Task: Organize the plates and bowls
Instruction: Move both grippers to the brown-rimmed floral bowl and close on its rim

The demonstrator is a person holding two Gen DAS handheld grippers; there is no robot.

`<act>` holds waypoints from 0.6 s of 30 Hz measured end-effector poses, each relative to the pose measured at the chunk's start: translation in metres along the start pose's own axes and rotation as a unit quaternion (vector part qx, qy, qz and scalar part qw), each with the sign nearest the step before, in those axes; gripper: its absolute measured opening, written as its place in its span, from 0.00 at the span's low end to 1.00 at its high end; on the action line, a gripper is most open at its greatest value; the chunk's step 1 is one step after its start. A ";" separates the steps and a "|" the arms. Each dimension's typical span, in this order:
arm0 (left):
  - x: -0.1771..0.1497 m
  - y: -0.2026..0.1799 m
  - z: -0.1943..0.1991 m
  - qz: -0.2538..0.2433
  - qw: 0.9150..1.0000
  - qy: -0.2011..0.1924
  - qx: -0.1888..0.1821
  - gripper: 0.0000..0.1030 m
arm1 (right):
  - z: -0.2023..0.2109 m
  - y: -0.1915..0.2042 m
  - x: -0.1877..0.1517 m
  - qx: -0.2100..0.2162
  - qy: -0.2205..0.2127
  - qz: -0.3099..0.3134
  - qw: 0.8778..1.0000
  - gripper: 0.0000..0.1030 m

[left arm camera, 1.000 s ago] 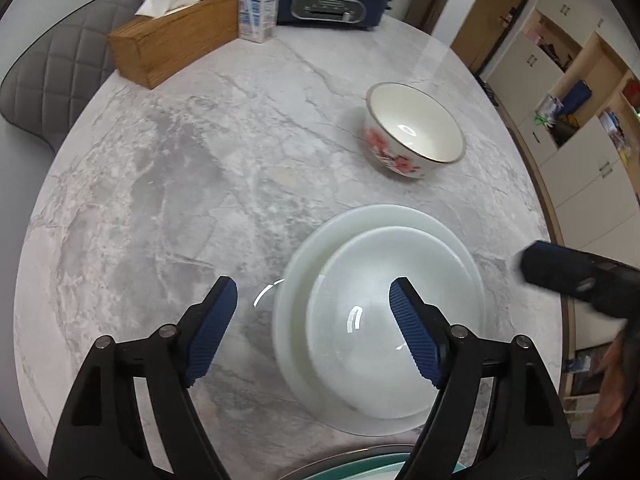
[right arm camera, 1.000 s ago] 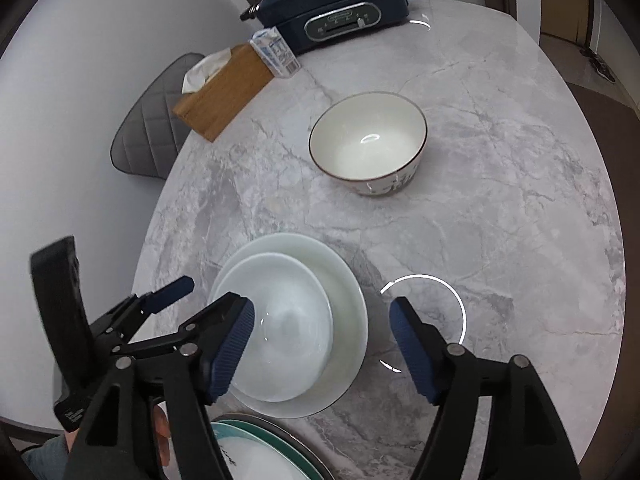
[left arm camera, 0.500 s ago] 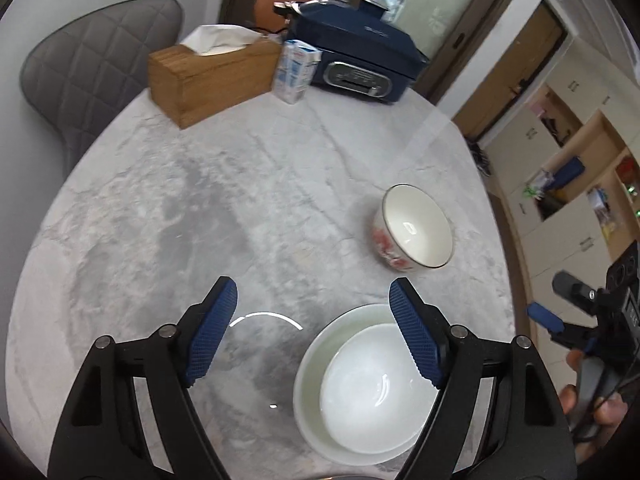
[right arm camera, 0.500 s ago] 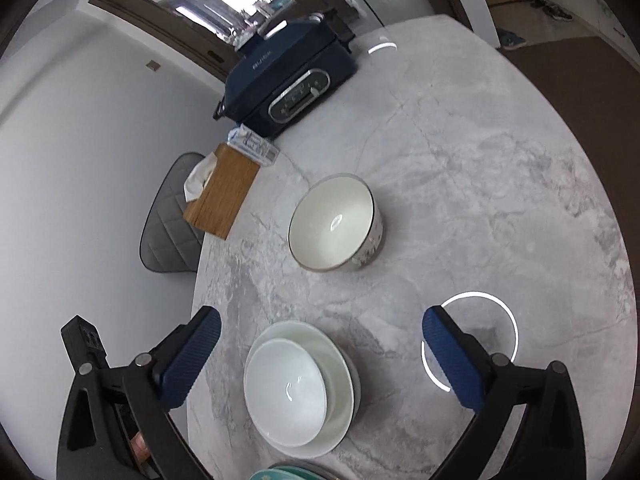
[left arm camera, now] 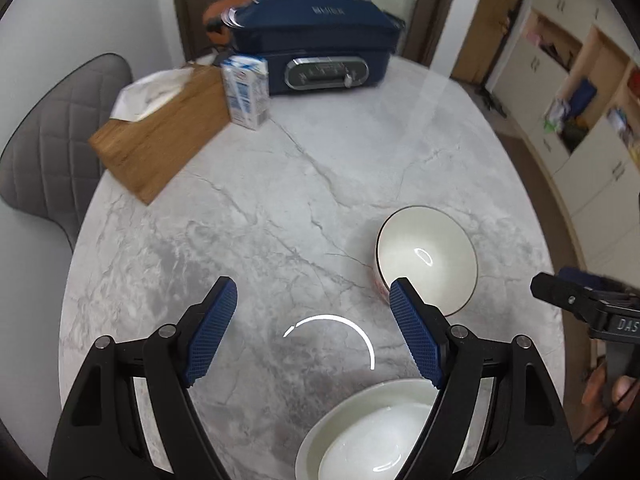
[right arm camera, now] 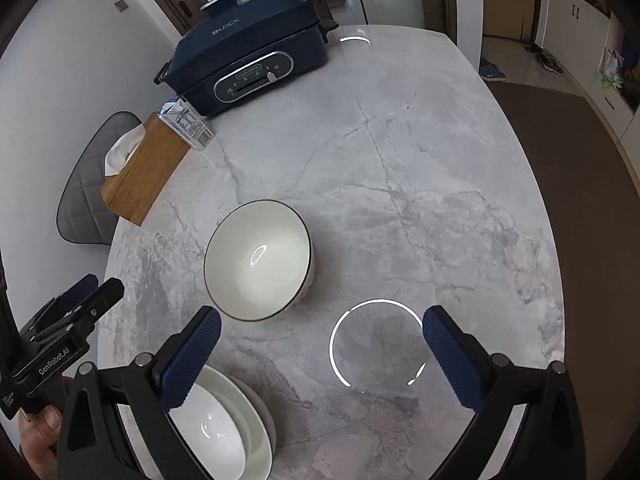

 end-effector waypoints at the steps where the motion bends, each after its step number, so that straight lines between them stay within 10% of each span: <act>1: 0.007 -0.005 -0.008 -0.009 1.000 0.004 0.000 0.75 | -0.003 0.000 0.003 -0.007 0.000 0.002 1.000 1.00; 18: 0.034 -0.026 -0.103 -0.041 0.998 0.058 -0.001 0.75 | -0.074 0.001 0.039 0.040 0.075 -0.020 0.996 0.90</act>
Point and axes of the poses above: each gripper's, at about its wrist camera, not at the fingertips, and z roughly against the way its jaws point, y to its left, x to its top, the point moved 4 cm from there along -z, roughly the way its jaws point, and after that the axes turned 12 degrees about y, right-handed, at the moved point
